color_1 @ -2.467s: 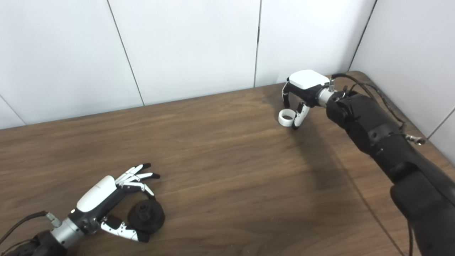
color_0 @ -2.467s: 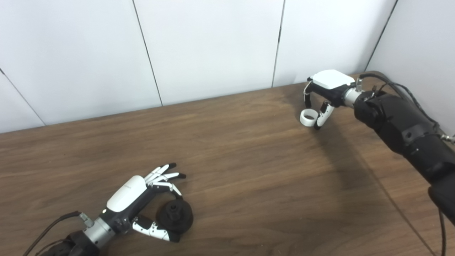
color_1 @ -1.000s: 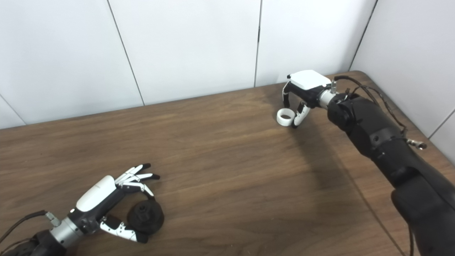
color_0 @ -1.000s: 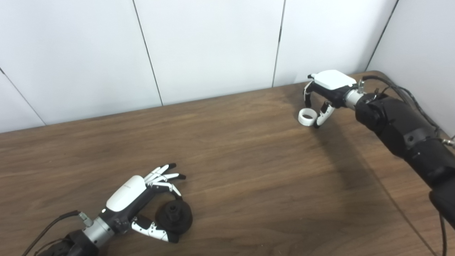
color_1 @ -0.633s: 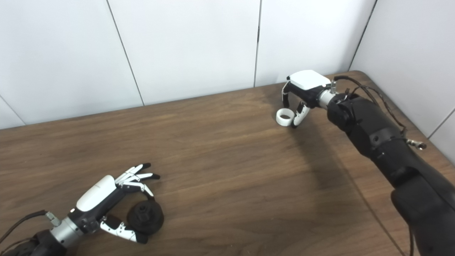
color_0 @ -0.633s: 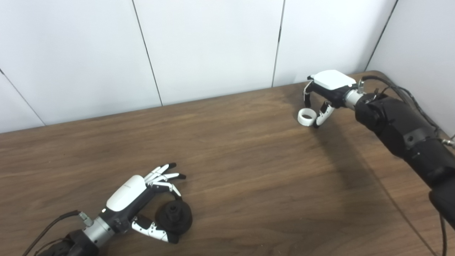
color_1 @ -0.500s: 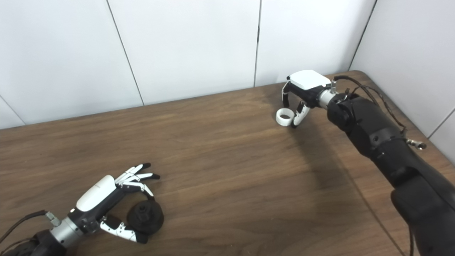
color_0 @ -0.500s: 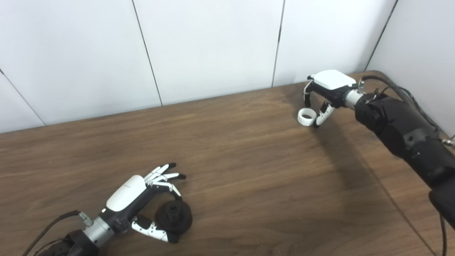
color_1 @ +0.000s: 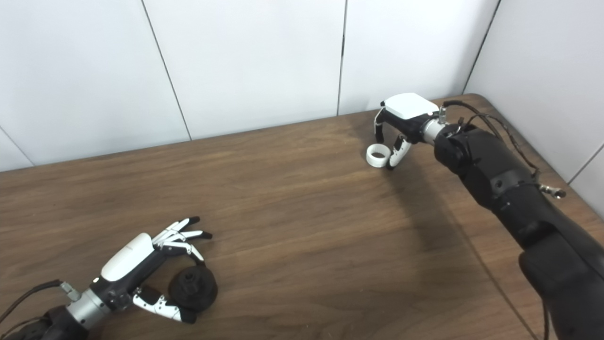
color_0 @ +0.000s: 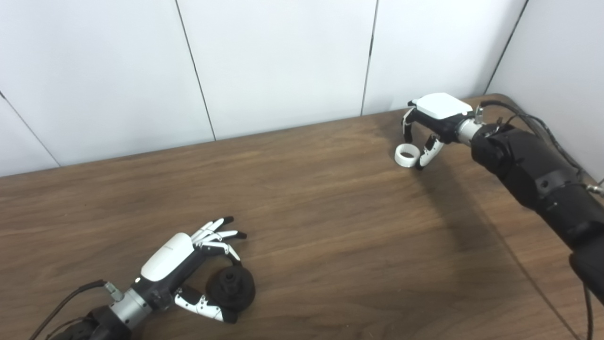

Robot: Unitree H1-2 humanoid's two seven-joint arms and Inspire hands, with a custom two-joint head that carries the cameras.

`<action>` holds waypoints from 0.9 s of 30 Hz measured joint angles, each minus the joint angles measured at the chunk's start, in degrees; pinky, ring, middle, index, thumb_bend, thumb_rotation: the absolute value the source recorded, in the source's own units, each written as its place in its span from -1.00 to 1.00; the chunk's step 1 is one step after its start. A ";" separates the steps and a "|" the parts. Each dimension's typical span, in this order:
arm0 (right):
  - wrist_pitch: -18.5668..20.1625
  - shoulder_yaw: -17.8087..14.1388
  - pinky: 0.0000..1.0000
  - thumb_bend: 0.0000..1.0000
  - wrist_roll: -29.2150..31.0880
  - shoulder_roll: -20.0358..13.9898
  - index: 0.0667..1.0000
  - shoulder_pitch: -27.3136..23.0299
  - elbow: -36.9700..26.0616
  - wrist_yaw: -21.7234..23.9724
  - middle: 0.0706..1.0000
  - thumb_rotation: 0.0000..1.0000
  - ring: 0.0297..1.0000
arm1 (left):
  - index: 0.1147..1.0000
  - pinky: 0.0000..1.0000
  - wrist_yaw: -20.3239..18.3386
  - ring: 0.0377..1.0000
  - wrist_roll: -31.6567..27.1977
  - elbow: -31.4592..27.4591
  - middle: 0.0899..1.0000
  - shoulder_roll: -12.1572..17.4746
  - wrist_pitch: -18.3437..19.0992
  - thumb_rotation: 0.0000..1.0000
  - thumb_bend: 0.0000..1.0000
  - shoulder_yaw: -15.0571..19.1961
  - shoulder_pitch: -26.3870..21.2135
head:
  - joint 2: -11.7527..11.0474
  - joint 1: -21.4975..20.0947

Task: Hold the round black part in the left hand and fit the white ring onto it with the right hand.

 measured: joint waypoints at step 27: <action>-0.12 -0.03 1.00 0.80 0.20 -0.08 0.09 -0.10 -0.05 1.02 0.69 -0.65 0.99 | -0.17 1.00 0.37 1.00 0.00 0.23 0.71 0.00 -0.01 -0.87 0.05 -0.18 0.00 | -0.35 -0.18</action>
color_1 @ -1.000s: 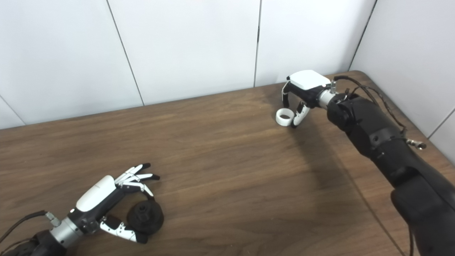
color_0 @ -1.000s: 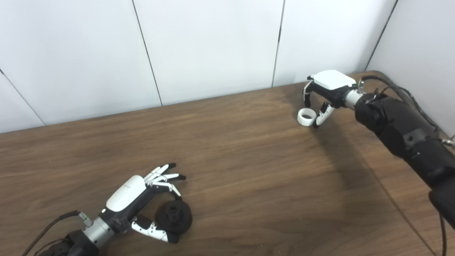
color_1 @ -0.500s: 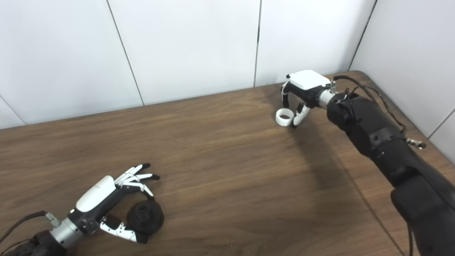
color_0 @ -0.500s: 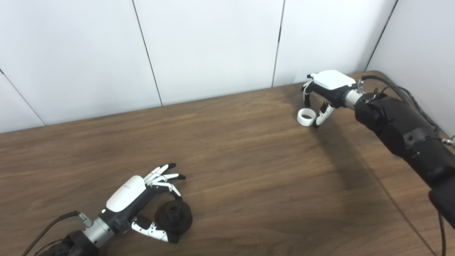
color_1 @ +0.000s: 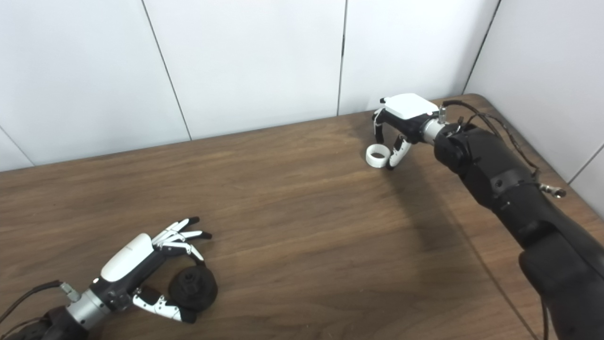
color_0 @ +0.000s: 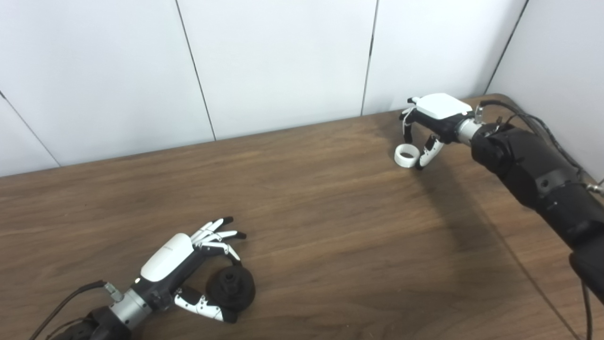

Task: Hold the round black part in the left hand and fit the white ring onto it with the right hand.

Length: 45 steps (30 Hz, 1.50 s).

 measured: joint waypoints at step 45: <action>0.36 1.17 1.00 1.00 -1.87 -0.45 0.20 0.24 -3.47 3.74 0.86 -0.62 1.00 | -0.17 1.00 0.46 1.00 0.04 0.28 0.72 -0.98 0.00 -0.88 0.05 0.95 0.75 | 0.35 0.44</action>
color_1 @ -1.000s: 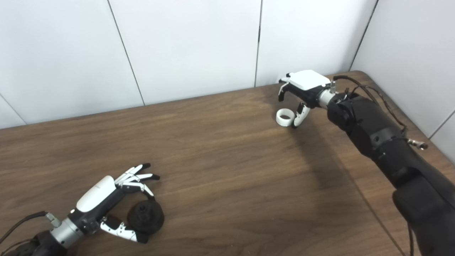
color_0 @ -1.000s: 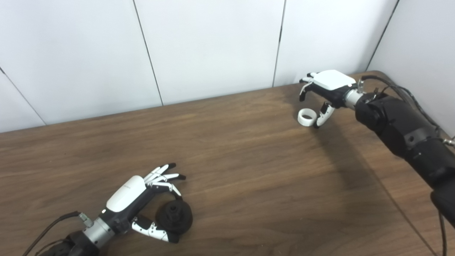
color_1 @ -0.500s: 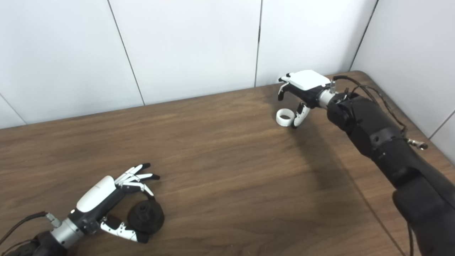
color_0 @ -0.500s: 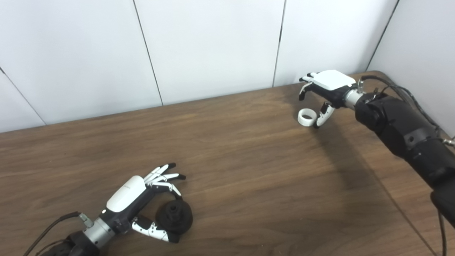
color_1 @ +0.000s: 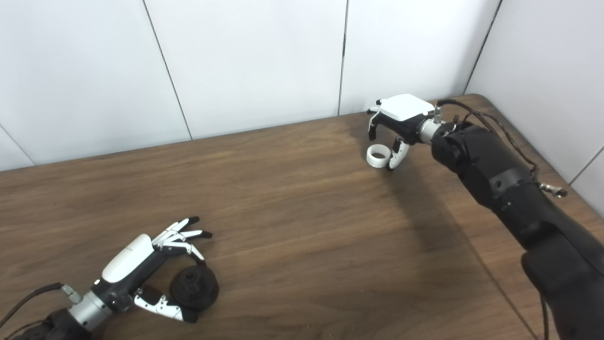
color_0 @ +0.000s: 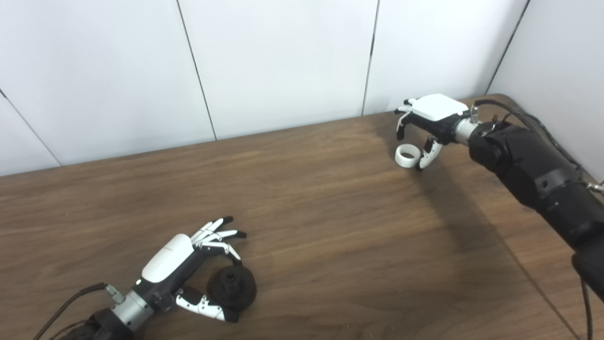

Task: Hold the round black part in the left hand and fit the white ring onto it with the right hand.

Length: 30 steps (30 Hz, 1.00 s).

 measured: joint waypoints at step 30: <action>-0.12 -0.04 1.00 0.97 0.17 -0.14 0.16 0.27 -1.52 1.89 0.81 -0.66 1.00 | -0.17 1.00 0.48 1.00 0.12 0.57 0.71 -0.30 -0.01 -0.88 0.05 -0.09 -0.17 | 0.00 0.44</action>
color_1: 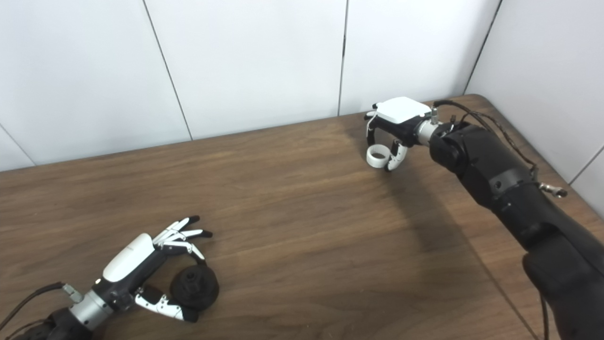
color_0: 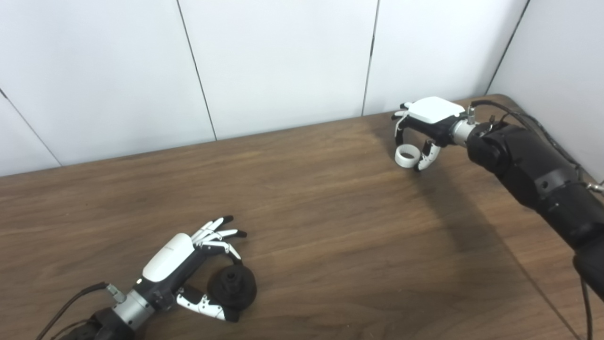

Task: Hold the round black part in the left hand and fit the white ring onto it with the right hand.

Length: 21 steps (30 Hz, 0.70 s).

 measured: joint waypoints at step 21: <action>-0.35 0.27 1.00 0.05 1.03 0.52 -0.11 -0.22 1.28 -1.92 0.57 -0.72 0.99 | -0.17 1.00 -0.17 1.00 0.47 -0.43 0.72 -0.03 0.00 -0.87 0.05 0.54 0.35 | 0.26 0.18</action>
